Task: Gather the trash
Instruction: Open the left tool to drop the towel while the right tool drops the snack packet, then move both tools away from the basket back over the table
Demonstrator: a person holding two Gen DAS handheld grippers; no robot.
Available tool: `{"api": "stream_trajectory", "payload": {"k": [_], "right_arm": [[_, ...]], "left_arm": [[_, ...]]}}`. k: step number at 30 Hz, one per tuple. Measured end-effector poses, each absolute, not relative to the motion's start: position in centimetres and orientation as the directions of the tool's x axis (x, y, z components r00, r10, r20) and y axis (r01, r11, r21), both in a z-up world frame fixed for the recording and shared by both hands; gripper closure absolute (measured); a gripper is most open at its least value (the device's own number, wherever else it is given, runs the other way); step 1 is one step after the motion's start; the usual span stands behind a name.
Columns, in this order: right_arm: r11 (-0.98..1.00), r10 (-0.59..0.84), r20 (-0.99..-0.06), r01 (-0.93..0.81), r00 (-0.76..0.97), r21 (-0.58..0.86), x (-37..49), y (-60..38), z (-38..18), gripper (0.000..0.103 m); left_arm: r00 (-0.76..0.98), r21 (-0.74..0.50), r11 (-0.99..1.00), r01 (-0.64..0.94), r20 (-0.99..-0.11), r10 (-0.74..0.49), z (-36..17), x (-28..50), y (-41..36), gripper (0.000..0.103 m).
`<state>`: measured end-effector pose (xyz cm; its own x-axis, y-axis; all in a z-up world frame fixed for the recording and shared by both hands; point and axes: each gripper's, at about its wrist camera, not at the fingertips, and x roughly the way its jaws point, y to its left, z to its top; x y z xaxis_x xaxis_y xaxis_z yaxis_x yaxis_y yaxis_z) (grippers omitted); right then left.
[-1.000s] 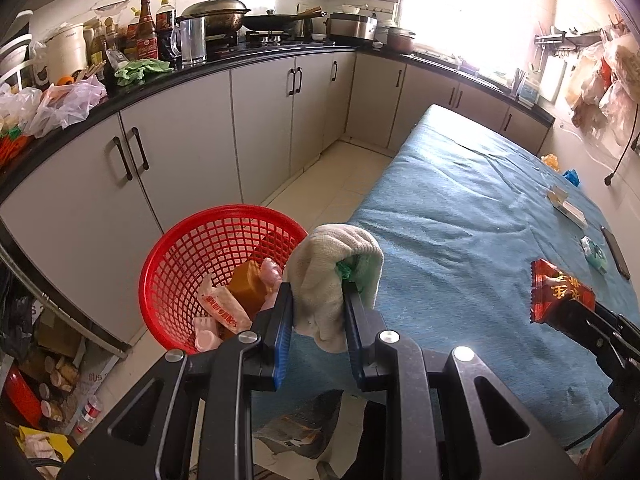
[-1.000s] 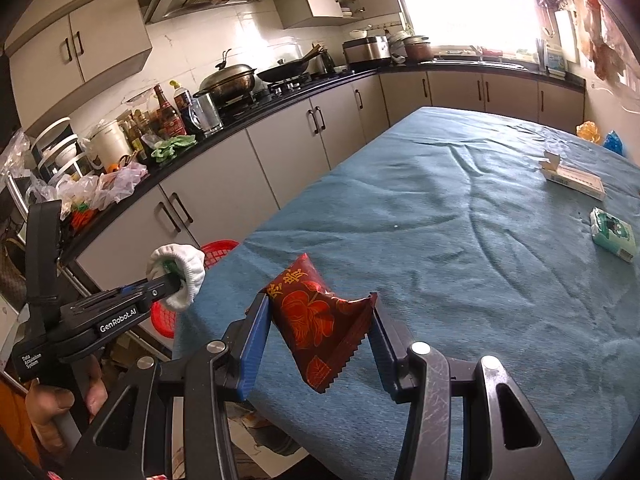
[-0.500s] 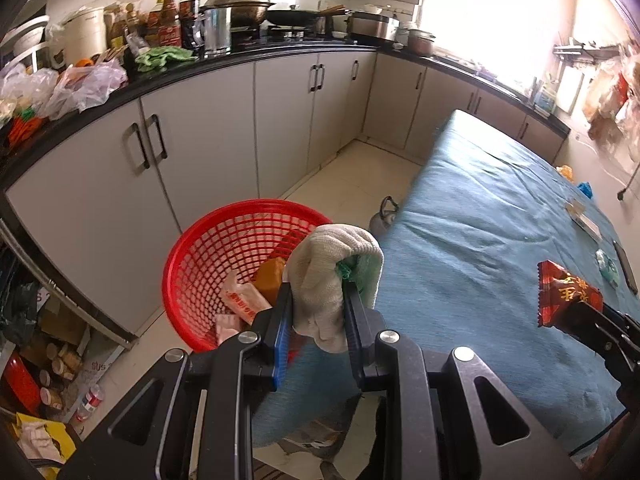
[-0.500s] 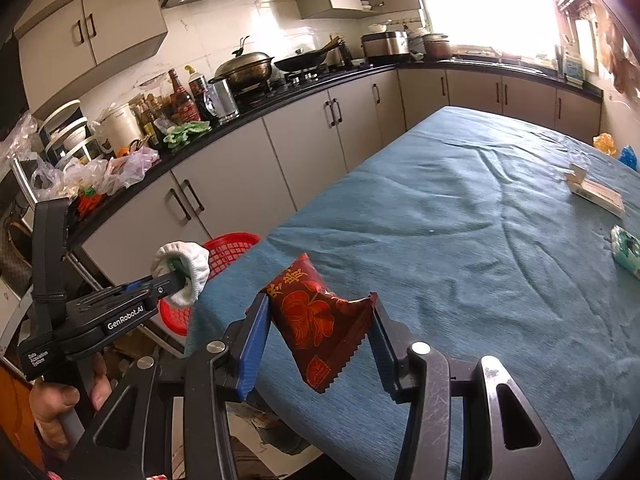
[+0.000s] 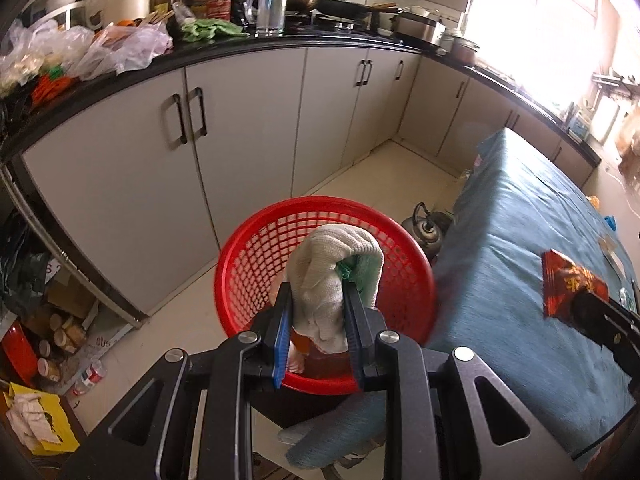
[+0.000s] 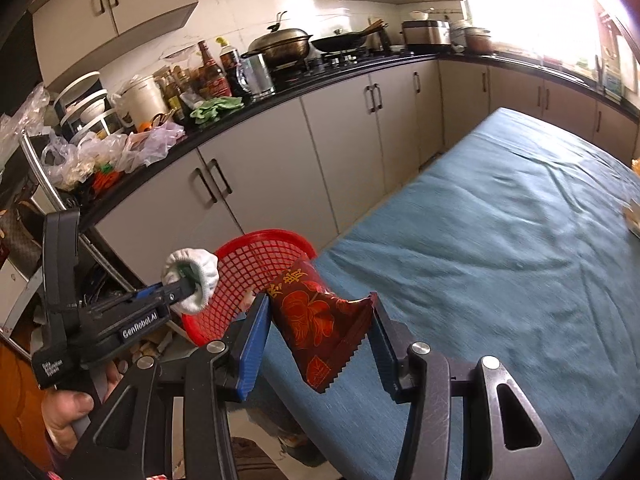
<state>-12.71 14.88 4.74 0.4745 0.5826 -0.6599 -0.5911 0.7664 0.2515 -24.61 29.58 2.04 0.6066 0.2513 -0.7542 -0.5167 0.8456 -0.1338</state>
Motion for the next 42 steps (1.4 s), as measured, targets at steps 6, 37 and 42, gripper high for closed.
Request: {"api": "stream_trajectory", "payload": {"k": [6, 37, 42], "right_arm": [[0.740, 0.604, -0.670, -0.617, 0.432, 0.269, -11.2, 18.3, 4.8, 0.051], [0.725, 0.604, -0.707, -0.622, 0.368, 0.296, -6.5, 24.8, 2.5, 0.040], [0.739, 0.603, -0.700, -0.598, 0.382, 0.310, -7.0, 22.4, 2.8, 0.039]], "left_arm": [[0.595, -0.142, 0.829, -0.540, -0.762, 0.257, 1.6, -24.8, 31.0, 0.080], [0.598, -0.176, 0.822, -0.541, -0.768, 0.230, 0.9, -24.2, 32.1, 0.051], [0.599, -0.154, 0.833, -0.532, -0.763, 0.242, 1.5, -24.1, 31.0, 0.045]]}}
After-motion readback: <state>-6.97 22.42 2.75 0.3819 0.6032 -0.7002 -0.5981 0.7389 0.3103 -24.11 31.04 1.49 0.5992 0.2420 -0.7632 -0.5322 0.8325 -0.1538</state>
